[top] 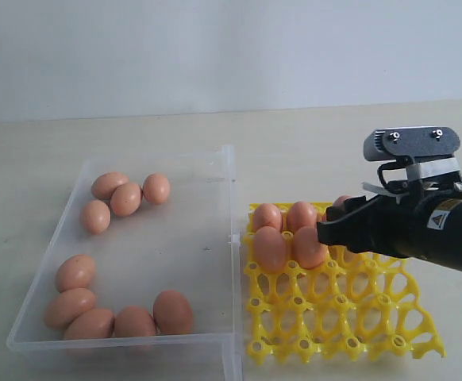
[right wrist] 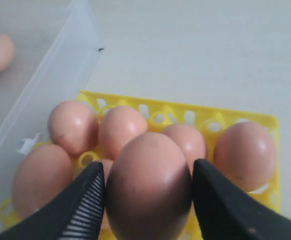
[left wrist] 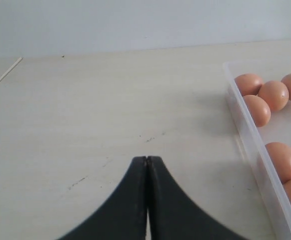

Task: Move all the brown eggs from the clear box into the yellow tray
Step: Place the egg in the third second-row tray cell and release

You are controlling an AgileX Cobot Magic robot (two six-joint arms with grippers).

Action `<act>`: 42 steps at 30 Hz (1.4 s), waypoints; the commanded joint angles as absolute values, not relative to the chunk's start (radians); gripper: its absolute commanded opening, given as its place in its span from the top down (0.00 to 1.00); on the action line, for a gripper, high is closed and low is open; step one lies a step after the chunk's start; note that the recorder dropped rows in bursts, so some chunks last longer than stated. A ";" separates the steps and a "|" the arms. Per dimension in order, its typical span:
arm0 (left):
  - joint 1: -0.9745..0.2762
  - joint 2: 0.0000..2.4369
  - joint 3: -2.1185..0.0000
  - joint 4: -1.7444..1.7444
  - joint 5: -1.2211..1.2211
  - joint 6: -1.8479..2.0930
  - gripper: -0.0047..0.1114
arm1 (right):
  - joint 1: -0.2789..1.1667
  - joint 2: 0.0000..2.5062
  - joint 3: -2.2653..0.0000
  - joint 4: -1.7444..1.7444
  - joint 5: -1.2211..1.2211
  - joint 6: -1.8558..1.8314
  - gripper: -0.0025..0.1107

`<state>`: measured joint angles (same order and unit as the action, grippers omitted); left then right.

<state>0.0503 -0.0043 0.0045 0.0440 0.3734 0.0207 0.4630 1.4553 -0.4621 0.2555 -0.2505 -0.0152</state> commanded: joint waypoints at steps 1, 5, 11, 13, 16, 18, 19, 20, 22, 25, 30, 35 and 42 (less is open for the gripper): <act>0.053 0.000 0.000 0.047 0.369 0.022 0.96 | 0.416 1.482 -0.458 0.223 -0.288 -0.017 0.98; 0.053 0.000 0.000 0.047 0.369 0.022 0.96 | 0.412 1.516 -0.458 0.203 -0.331 -0.017 0.98; 0.053 0.000 0.000 0.047 0.369 0.022 0.96 | 0.412 1.593 -0.481 0.171 -0.375 0.047 0.98; 0.053 0.000 0.000 0.047 0.369 0.022 0.96 | 0.412 1.617 -0.498 0.171 -0.375 0.054 0.98; 0.053 0.000 0.000 0.047 0.369 0.022 0.96 | 0.412 1.650 -0.507 0.166 -0.367 0.057 0.98; 0.053 0.000 0.000 0.047 0.369 0.022 0.96 | 0.412 1.660 -0.507 0.166 -0.362 0.057 0.98; 0.053 0.000 0.000 0.047 0.369 0.022 0.96 | 0.412 1.660 -0.507 0.166 -0.353 0.057 0.98; 0.053 0.000 0.000 0.047 0.369 0.022 0.96 | 0.412 1.660 -0.507 0.158 -0.353 0.057 0.96; 0.053 0.000 0.000 0.047 0.369 0.022 0.96 | 0.412 1.660 -0.507 0.137 -0.355 0.054 0.84; 0.053 0.000 0.000 0.047 0.369 0.022 0.96 | 0.412 1.660 -0.507 0.130 -0.353 0.054 0.46; 0.053 0.000 0.000 0.047 0.369 0.024 0.96 | 0.412 1.522 -0.515 0.130 -0.208 0.016 0.41; 0.053 0.000 0.000 0.047 0.369 0.022 0.96 | 0.483 1.375 -0.799 0.116 0.225 -0.008 0.93; 0.053 0.000 0.000 0.047 0.369 0.022 0.96 | 0.645 1.597 -1.154 0.130 0.422 -0.065 0.98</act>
<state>0.0503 -0.0043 0.0045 0.0440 0.3734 0.0207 0.5909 1.4882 -1.0495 0.1212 0.3418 -0.0309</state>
